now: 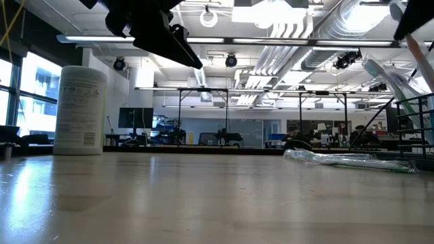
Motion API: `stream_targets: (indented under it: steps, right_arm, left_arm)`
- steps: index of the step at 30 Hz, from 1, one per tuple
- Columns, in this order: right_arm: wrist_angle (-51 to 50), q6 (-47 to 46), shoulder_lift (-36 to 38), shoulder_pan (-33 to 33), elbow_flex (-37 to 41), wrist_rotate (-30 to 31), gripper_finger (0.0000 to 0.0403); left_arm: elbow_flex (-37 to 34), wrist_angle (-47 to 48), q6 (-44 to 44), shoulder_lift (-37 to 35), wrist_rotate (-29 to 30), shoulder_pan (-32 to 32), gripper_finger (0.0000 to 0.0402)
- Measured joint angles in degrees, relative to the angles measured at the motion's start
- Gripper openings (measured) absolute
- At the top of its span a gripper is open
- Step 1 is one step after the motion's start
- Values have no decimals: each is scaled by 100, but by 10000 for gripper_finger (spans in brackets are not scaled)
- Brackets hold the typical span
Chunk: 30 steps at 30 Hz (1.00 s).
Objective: Pick & Place toothbrushing station
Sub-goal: Put the orange toothbrush into the black mesh organizer
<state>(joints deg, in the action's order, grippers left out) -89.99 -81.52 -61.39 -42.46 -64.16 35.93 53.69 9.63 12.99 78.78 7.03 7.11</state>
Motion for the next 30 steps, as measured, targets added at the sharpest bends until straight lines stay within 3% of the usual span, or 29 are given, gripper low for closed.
stream_targets:
  steps: [13,23,30]
  right_arm:
    - [510,-1295,309,-709,1120,307,10]
    - [1614,-1877,292,-717,1866,563,15]
    - [1541,-1942,250,-717,1966,414,17]
  left_arm:
    - [0,-57,26,0,7,0,232]
    - [0,-107,22,0,13,0,232]
    - [0,-103,28,0,13,0,232]
